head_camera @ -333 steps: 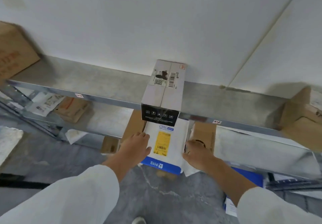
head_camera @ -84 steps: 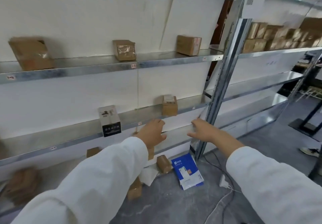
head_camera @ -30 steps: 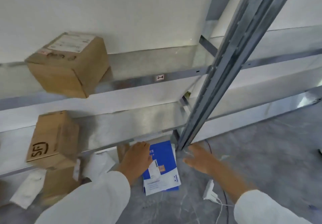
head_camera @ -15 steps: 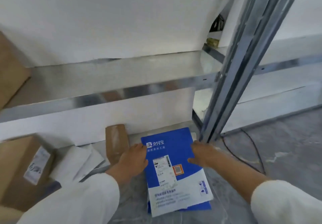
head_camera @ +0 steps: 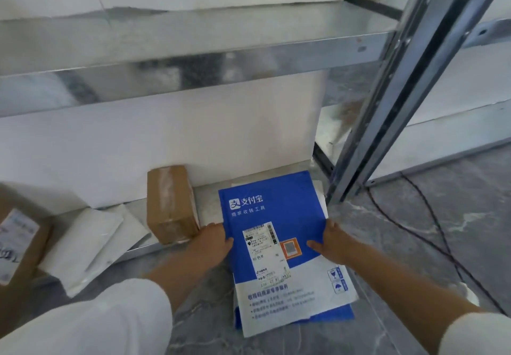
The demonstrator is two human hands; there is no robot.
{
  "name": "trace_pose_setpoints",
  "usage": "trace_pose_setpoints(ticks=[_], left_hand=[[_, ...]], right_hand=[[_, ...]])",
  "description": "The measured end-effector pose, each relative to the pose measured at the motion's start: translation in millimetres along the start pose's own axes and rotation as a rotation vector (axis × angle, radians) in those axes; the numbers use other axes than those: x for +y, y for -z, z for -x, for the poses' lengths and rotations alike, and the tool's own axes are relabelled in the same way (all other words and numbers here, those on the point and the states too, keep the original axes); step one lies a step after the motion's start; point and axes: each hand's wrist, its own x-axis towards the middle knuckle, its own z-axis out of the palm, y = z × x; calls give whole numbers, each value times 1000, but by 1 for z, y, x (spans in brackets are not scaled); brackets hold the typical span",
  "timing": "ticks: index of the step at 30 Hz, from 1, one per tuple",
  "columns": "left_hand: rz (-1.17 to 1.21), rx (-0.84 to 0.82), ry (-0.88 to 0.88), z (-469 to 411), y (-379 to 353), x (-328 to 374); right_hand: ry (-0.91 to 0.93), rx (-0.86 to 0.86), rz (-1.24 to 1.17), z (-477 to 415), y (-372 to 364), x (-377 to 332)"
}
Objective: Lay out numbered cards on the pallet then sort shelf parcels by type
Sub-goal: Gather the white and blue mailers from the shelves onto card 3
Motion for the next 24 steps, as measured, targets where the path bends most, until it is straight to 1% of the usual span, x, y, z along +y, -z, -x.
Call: trace_pose_setpoints(ticks=[2, 4, 7, 10, 12, 15, 19, 22, 24], left_hand=[[49, -18, 6, -3, -7, 1], [117, -28, 37, -3, -16, 3], [308, -6, 125, -2, -27, 8], [497, 33, 192, -4, -35, 13], [576, 58, 225, -1, -37, 16], [586, 91, 239, -3, -39, 14], [658, 157, 237, -1, -31, 13], [790, 172, 225, 21, -12, 25], [790, 177, 249, 40, 8, 33]], right_hand=[[-28, -7, -103, -8, -5, -3], [-55, 28, -164, -12, -9, -4], [-96, 69, -274, -14, -16, -3], [-102, 57, -365, -15, -19, 2], [-105, 53, -443, -15, -20, 7], [-102, 49, -545, -14, -21, 11], [-108, 88, -554, -7, -12, 14], [-106, 128, -613, 6, 1, 14], [-90, 102, -628, 26, 13, 7]])
